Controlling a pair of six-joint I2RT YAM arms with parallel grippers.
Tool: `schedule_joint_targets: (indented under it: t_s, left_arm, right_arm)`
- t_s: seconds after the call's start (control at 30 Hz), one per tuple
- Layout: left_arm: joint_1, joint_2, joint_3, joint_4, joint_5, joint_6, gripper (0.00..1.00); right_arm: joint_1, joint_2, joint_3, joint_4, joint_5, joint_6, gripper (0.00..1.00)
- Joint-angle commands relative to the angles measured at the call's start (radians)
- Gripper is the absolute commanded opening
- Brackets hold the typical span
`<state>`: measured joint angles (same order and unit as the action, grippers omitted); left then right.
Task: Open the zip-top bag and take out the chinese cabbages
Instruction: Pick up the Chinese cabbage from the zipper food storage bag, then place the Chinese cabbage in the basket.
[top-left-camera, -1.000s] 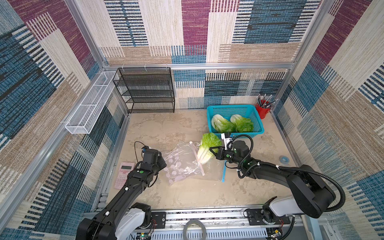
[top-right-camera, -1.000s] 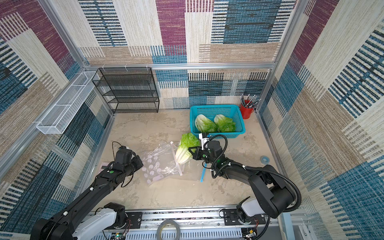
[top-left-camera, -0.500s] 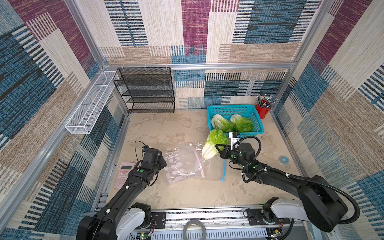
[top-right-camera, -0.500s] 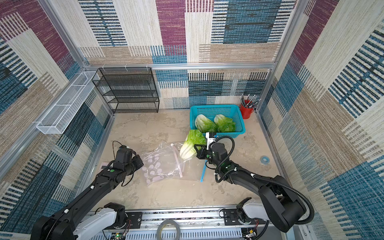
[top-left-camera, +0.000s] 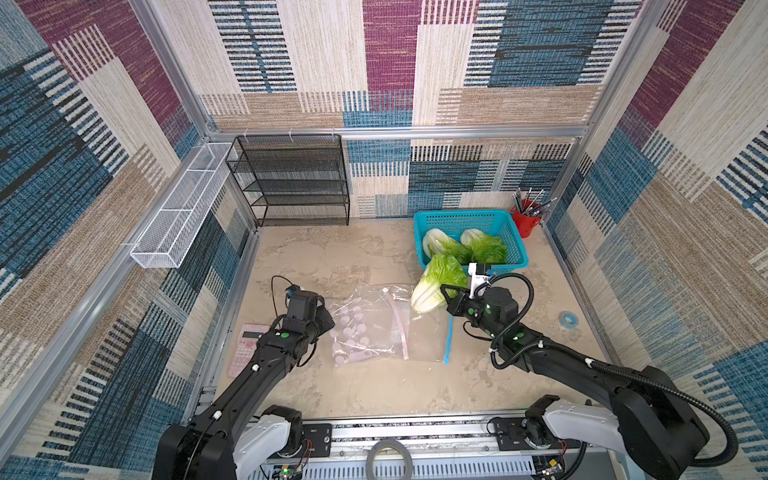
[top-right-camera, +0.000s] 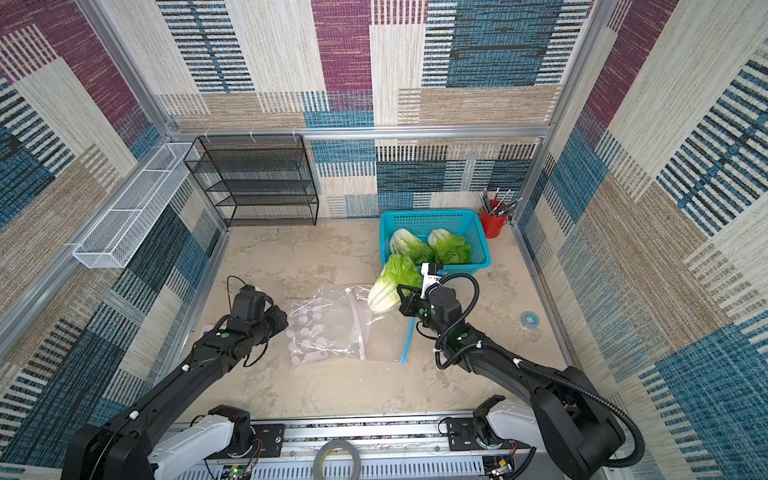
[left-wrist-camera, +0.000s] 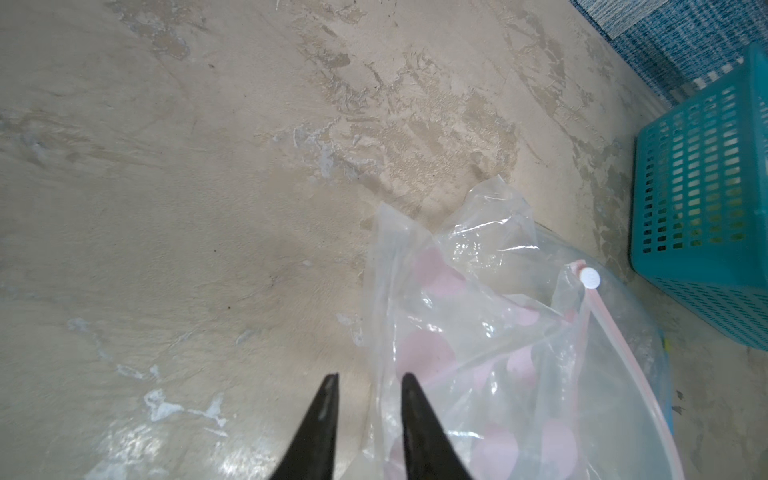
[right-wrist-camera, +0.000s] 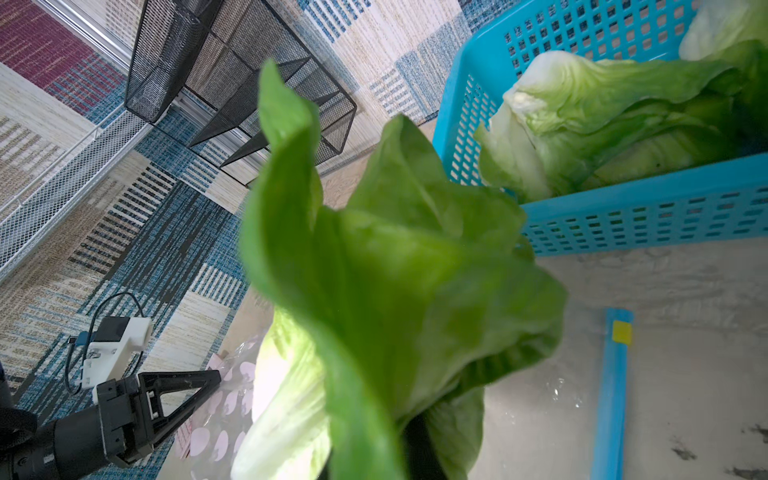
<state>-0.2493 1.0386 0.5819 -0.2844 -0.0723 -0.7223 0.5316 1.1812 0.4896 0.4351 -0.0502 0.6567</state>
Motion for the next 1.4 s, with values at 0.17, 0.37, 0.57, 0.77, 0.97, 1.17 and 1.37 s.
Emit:
schedule_joint_targets:
  t_s: [0.17, 0.37, 0.57, 0.77, 0.97, 1.17, 1.37]
  left_arm:
    - [0.002, 0.000, 0.106, -0.087, -0.024, 0.087, 0.72]
    - [0.009, 0.021, 0.248, -0.178, -0.032, 0.197, 0.73]
    - [0.018, 0.053, 0.400, -0.267, -0.008, 0.301, 0.73]
    - [0.028, 0.073, 0.479, -0.281, -0.012, 0.398, 0.73]
    - [0.059, 0.107, 0.482, -0.272, -0.003, 0.427, 0.73]
    - [0.087, 0.096, 0.440, -0.221, 0.033, 0.439, 0.73]
    - [0.105, 0.082, 0.436, -0.224, 0.042, 0.447, 0.73]
  right_arm:
    - [-0.022, -0.034, 0.098, -0.080, 0.084, -0.030, 0.00]
    - [-0.051, 0.002, 0.208, -0.194, 0.117, -0.045, 0.00]
    - [-0.090, 0.026, 0.263, -0.222, 0.121, -0.033, 0.00]
    - [-0.153, 0.067, 0.309, -0.237, 0.104, -0.004, 0.00]
    - [-0.224, 0.119, 0.327, -0.202, 0.050, 0.058, 0.00]
    - [-0.271, 0.176, 0.373, -0.206, 0.034, 0.072, 0.00]
    - [-0.307, 0.231, 0.422, -0.208, 0.026, 0.064, 0.00]
